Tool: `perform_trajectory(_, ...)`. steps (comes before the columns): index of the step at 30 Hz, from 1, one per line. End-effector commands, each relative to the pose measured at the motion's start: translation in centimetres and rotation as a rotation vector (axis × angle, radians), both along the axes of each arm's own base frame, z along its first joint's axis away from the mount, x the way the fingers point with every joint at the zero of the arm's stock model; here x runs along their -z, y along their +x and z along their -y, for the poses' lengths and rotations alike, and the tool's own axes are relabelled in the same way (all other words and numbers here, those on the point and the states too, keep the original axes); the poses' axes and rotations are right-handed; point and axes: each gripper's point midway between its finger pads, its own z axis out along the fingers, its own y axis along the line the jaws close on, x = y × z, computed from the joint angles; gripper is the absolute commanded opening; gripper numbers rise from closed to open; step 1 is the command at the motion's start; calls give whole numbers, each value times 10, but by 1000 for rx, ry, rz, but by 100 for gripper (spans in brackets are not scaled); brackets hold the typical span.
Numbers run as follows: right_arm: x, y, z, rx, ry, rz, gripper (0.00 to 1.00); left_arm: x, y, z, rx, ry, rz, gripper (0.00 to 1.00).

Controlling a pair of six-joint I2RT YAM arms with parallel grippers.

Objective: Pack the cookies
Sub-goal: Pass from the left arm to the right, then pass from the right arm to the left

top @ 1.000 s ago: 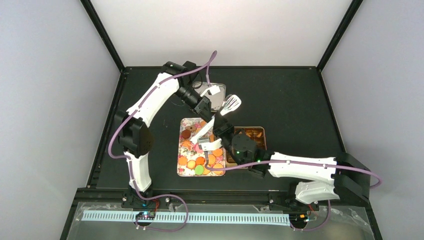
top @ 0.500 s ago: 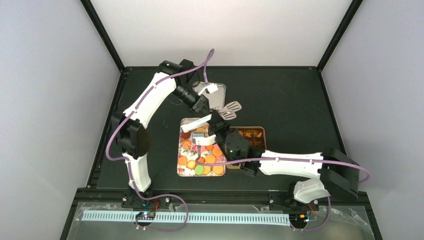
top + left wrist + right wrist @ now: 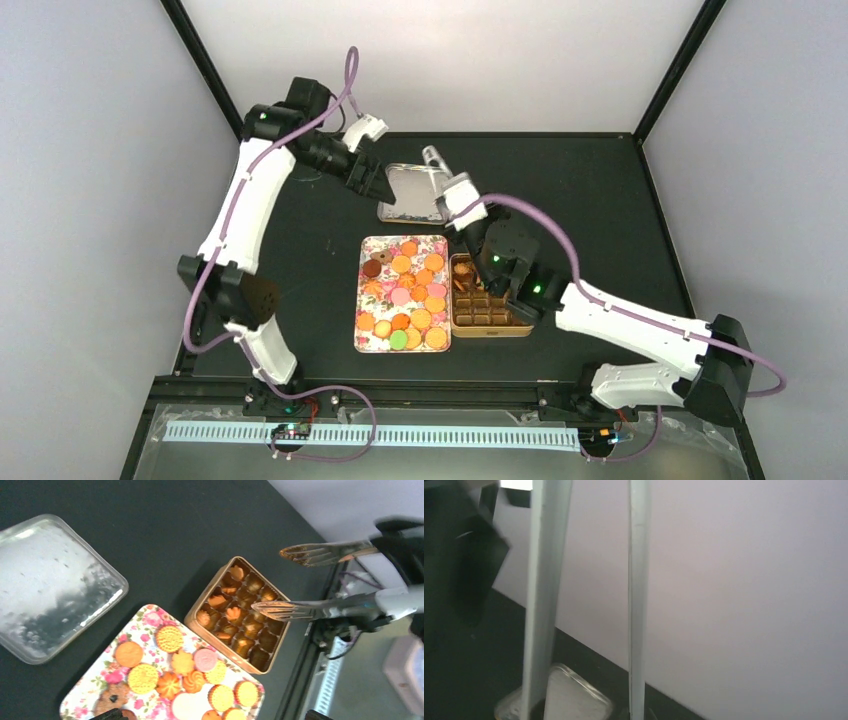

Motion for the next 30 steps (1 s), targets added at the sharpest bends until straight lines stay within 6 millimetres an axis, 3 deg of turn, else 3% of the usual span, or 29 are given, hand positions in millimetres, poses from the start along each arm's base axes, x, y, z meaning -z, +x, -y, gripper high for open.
perform_trajectory(1,-10,13,17,2,462,-224,1,-30,-11,2,12,72,336,95)
perform_trajectory(9,-6,33,27,58,783,-416,1,-19,-46,34,99,81,560,94)
perform_trajectory(16,9,45,17,133,880,-526,1,-21,-37,55,55,184,705,91)
perform_trajectory(21,14,46,14,132,948,-553,1,-11,-17,55,-33,303,801,84)
perform_trajectory(26,14,48,10,149,963,-586,1,-4,-3,48,-105,383,860,69)
perform_trajectory(30,14,47,6,136,1003,-617,4,13,0,44,-122,475,901,54)
